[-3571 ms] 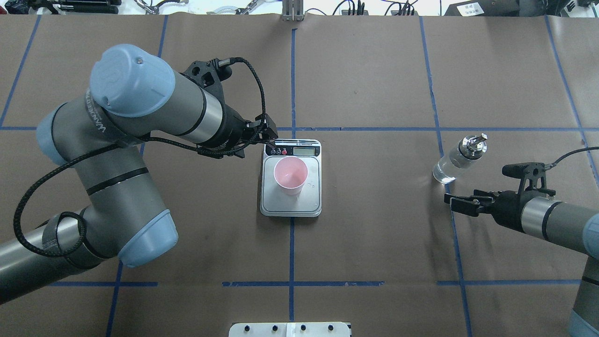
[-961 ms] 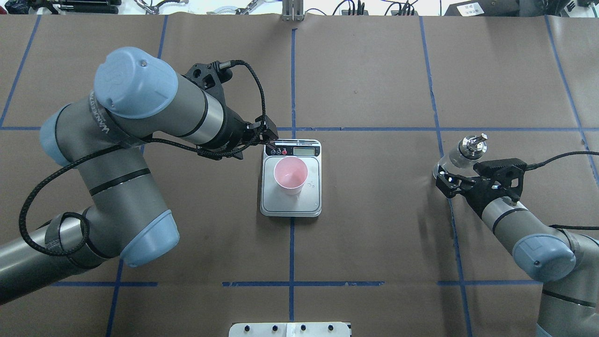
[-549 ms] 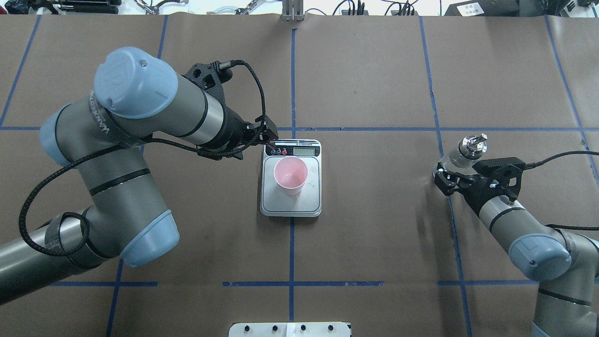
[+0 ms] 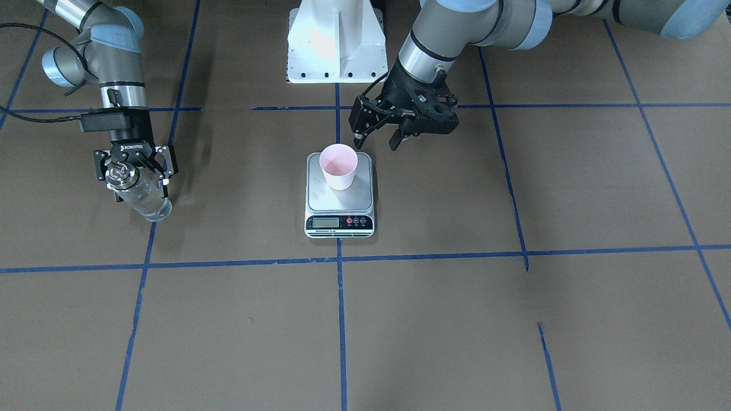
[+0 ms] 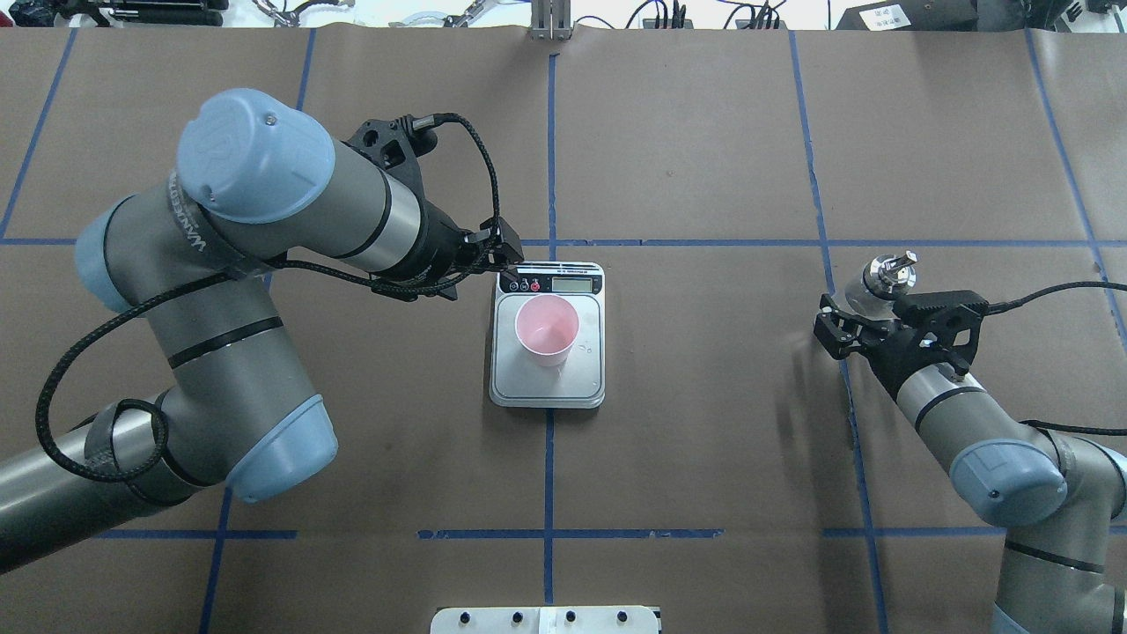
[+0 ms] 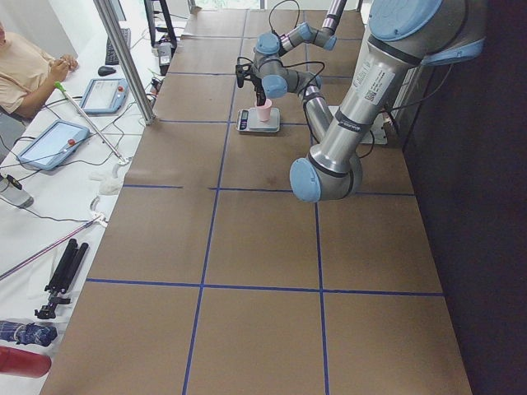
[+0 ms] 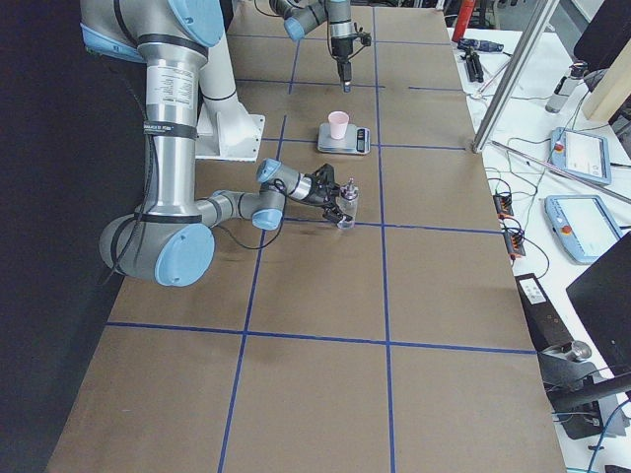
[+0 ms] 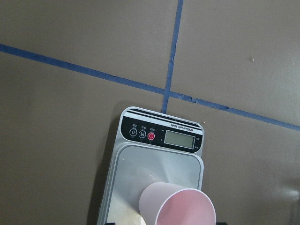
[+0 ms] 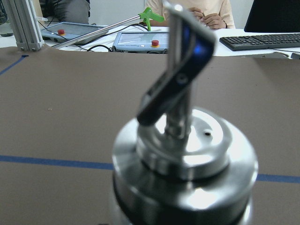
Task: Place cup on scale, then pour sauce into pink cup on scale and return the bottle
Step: 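Lift the sauce bottle upright with the right gripper, then carry the bottle with the right gripper over the pink cup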
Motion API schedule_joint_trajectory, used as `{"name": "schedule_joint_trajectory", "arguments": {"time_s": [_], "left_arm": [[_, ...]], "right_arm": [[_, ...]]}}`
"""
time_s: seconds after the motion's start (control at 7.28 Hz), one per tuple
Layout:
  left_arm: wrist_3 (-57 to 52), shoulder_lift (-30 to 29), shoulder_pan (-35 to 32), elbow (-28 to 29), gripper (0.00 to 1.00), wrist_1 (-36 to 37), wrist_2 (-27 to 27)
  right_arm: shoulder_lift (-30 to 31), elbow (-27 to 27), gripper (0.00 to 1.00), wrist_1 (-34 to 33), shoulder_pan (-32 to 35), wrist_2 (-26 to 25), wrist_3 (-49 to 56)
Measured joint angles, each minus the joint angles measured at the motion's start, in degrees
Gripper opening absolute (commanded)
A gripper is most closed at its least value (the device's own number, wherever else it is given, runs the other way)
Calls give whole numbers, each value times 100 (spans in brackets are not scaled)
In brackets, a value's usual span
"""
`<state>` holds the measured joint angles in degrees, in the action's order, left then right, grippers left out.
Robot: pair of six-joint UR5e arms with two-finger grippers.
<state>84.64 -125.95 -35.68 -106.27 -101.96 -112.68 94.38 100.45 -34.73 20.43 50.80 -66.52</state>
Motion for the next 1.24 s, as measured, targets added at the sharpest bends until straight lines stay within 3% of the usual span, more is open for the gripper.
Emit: {"name": "schedule_joint_trajectory", "arguments": {"time_s": [0.14,0.27,0.82,0.96,1.24], "left_arm": [[0,0,0,-4,77,0,0],[0,0,0,-6,77,0,0],[-11,-3,-4,-28,77,-8,-2],[-19,17,-18,-72,77,-7,-2],[-93,343,-86,-450,77,-3,7]], "right_arm": [[-27,1,33,3,5,-50,-1],[-40,4,0,7,9,-91,1],[-167,187,0,-88,94,-136,575],[-347,232,0,-360,151,-149,836],[-980,370,0,-1561,219,-328,1226]]}}
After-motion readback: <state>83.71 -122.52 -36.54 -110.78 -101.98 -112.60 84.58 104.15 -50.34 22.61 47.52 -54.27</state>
